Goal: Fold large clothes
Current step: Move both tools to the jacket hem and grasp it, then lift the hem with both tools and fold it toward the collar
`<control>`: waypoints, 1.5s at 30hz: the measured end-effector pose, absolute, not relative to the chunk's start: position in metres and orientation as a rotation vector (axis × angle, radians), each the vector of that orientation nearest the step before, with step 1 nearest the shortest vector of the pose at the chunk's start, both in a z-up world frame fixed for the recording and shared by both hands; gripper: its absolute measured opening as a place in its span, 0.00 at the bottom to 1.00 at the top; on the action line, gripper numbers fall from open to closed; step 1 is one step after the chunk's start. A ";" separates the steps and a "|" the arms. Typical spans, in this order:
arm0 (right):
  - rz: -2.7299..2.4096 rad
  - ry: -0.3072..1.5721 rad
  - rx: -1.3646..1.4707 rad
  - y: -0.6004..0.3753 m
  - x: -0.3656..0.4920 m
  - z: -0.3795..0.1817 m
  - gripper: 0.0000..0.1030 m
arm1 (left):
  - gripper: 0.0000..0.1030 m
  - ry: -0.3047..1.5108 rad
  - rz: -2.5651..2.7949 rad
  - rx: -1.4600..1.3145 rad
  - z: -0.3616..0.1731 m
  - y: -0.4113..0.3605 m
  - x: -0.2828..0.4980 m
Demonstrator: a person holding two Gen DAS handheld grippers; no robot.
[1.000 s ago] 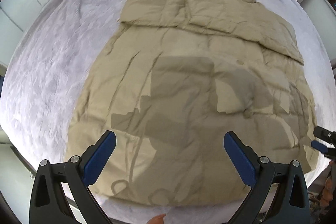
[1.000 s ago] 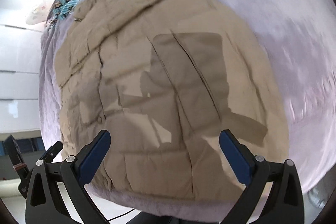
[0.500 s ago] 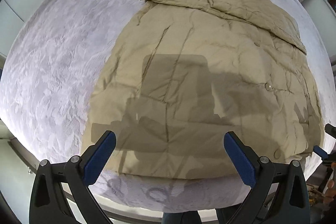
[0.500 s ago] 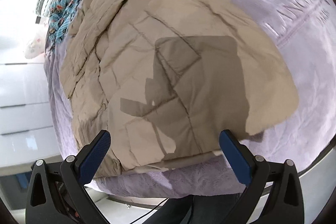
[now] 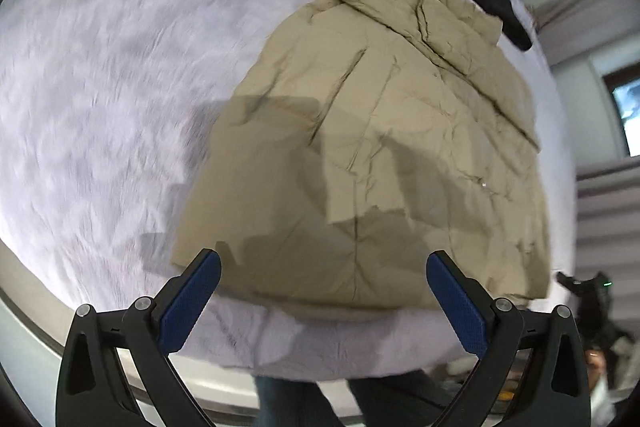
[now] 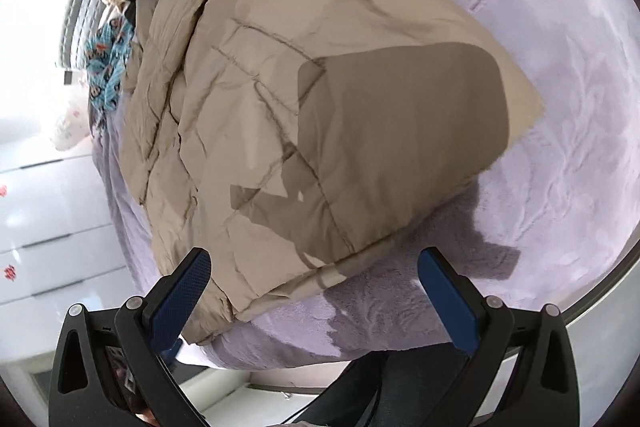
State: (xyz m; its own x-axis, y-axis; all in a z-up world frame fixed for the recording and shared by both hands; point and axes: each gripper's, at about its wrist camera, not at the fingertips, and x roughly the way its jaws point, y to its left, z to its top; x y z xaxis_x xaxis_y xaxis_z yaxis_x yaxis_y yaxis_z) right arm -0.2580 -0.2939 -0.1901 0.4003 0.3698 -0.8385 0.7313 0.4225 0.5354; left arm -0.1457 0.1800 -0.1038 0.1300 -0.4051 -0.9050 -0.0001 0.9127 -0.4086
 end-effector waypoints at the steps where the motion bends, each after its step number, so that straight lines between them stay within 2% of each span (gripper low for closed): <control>1: -0.314 1.194 1.185 -0.294 -0.260 -0.190 1.00 | 1.00 1.433 -0.319 -0.370 -0.107 0.186 -0.149; 8: -0.344 1.144 1.269 -0.306 -0.277 -0.197 1.00 | 1.00 1.549 -0.387 -0.549 -0.147 0.187 -0.161; 19: -0.389 1.052 1.413 -0.325 -0.285 -0.216 1.00 | 0.98 1.494 -0.388 -0.664 -0.160 0.154 -0.133; 20: -0.384 1.038 1.423 -0.324 -0.283 -0.217 1.00 | 0.93 1.490 -0.382 -0.657 -0.161 0.151 -0.130; 22: -0.373 1.020 1.431 -0.323 -0.277 -0.218 1.00 | 0.62 1.499 -0.381 -0.640 -0.163 0.146 -0.124; 23: -0.365 1.014 1.432 -0.323 -0.273 -0.218 0.99 | 0.51 1.507 -0.379 -0.624 -0.164 0.143 -0.122; 24: -0.350 1.010 1.435 -0.322 -0.270 -0.219 0.97 | 0.27 1.513 -0.380 -0.600 -0.164 0.142 -0.120; 25: -0.335 1.008 1.441 -0.322 -0.266 -0.220 0.91 | 0.18 1.510 -0.380 -0.584 -0.163 0.142 -0.119; 27: -0.320 1.019 1.449 -0.320 -0.261 -0.221 0.63 | 0.14 1.470 -0.386 -0.573 -0.153 0.145 -0.118; 28: -0.321 1.031 1.449 -0.319 -0.260 -0.222 0.32 | 0.11 1.454 -0.395 -0.571 -0.147 0.147 -0.118; 29: -0.336 1.040 1.440 -0.319 -0.259 -0.221 0.11 | 0.11 1.435 -0.404 -0.566 -0.141 0.148 -0.117; 35: -0.316 1.005 1.363 -0.320 -0.252 -0.195 0.10 | 0.11 1.315 -0.463 -0.528 -0.089 0.151 -0.103; 45: -0.192 0.942 1.118 -0.342 -0.176 -0.103 0.10 | 0.11 1.126 -0.509 -0.450 0.005 0.126 -0.032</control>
State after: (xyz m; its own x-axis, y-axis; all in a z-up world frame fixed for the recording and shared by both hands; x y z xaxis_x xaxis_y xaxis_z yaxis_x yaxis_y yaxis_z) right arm -0.1761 -0.3419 -0.1030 0.6156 0.3087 -0.7251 0.5673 0.4650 0.6797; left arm -0.0322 0.1261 0.0048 0.3409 -0.5931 -0.7294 0.1554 0.8008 -0.5785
